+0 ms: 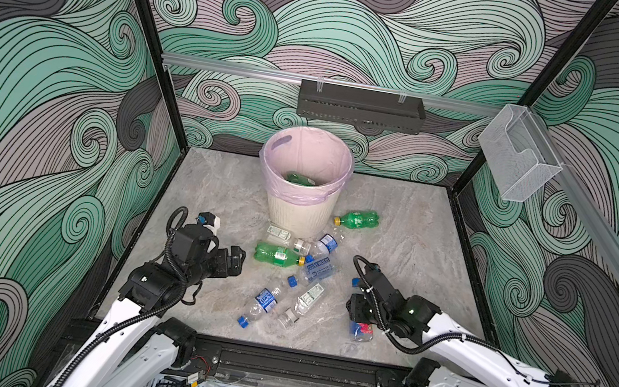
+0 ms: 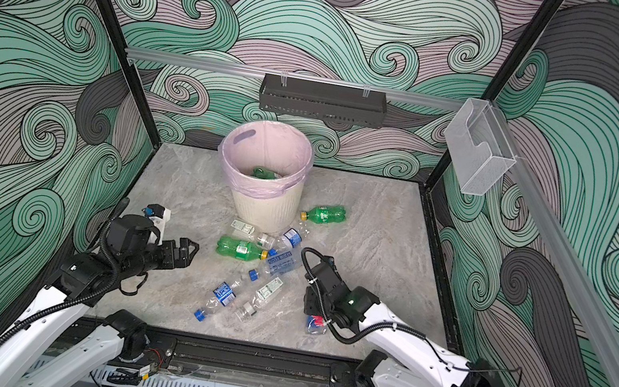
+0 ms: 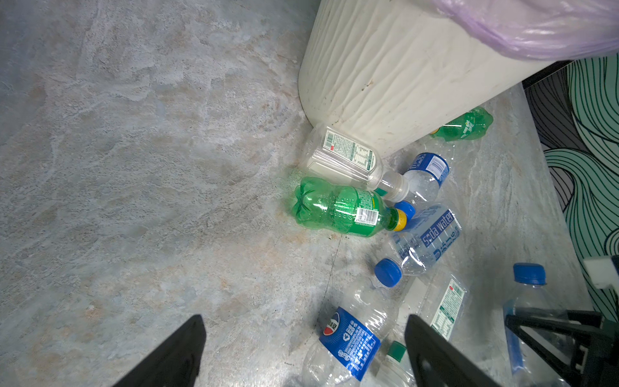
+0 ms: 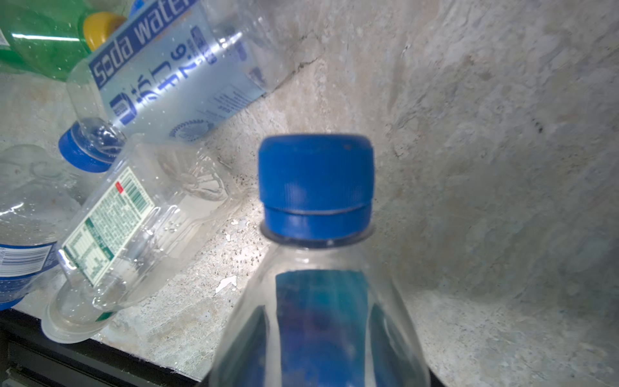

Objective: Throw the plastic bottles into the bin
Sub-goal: 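Lift the blue-capped bottle over the bin with the right gripper and release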

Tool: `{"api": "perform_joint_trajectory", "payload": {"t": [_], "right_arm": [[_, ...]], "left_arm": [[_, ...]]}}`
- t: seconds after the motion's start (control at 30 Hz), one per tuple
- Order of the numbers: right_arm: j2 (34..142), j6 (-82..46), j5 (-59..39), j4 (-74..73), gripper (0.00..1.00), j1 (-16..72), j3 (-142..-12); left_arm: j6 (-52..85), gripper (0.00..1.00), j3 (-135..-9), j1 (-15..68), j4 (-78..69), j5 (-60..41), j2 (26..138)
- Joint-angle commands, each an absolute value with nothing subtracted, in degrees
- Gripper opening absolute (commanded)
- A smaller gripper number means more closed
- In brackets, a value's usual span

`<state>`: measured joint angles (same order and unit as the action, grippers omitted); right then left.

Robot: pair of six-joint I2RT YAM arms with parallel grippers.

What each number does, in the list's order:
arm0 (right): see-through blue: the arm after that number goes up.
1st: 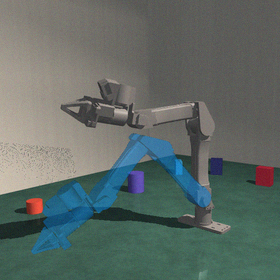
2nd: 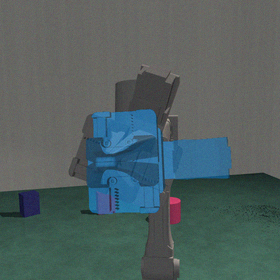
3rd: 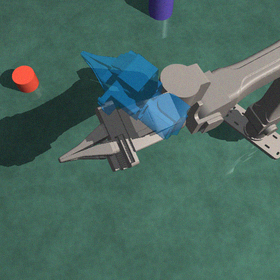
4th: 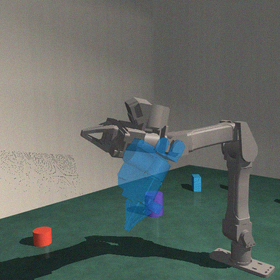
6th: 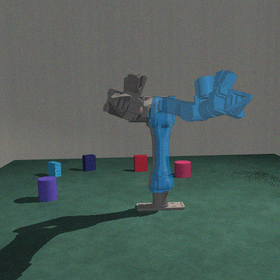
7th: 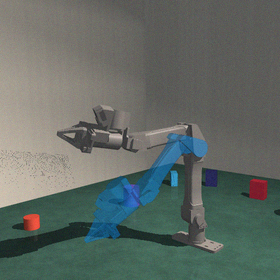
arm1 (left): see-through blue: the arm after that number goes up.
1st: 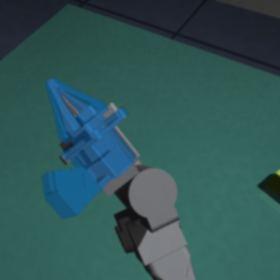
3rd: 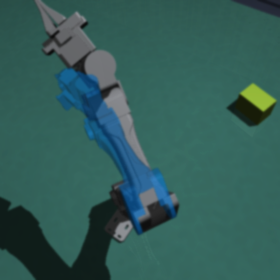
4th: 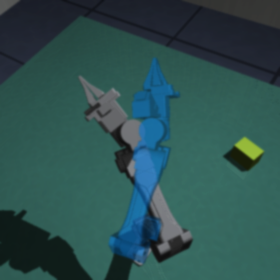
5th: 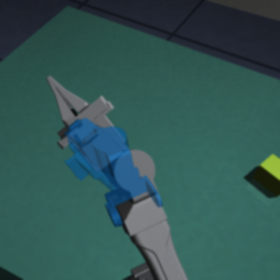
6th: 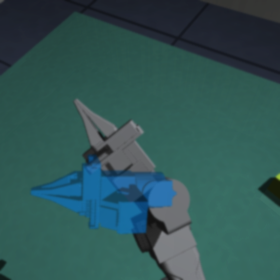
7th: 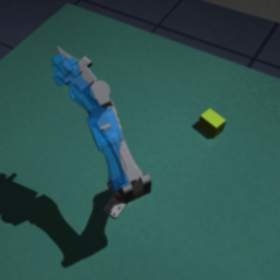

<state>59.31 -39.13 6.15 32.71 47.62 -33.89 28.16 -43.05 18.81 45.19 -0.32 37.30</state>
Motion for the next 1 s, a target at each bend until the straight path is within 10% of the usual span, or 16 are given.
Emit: {"api": "perform_joint_trajectory", "payload": {"t": [0.0, 0.27, 0.5, 0.7, 0.97], "right_arm": [[57.91, -34.54, 7.15, 34.42, 0.38, 45.00, -36.26], [61.78, -21.86, 4.60, 30.67, 0.36, 41.90, -55.51], [88.33, -13.10, -2.51, 31.01, 0.39, 39.30, -100.79], [113.51, -11.36, -2.69, 43.63, 0.85, 36.49, -139.03], [100.78, -7.72, -3.23, 39.15, 0.91, 36.70, -121.58]], "left_arm": [[29.36, 0.95, -43.67, 18.46, 45.04, -0.70, 37.99], [29.87, 0.95, -44.65, 18.44, 46.11, -1.45, 39.44], [28.95, 0.93, -44.99, 18.53, 48.21, -5.42, 40.08], [30.13, 0.94, -44.93, 18.54, 49.22, -7.13, 38.93], [29.22, 0.99, -42.93, 18.98, 45.36, -14.41, 38.06]]}}
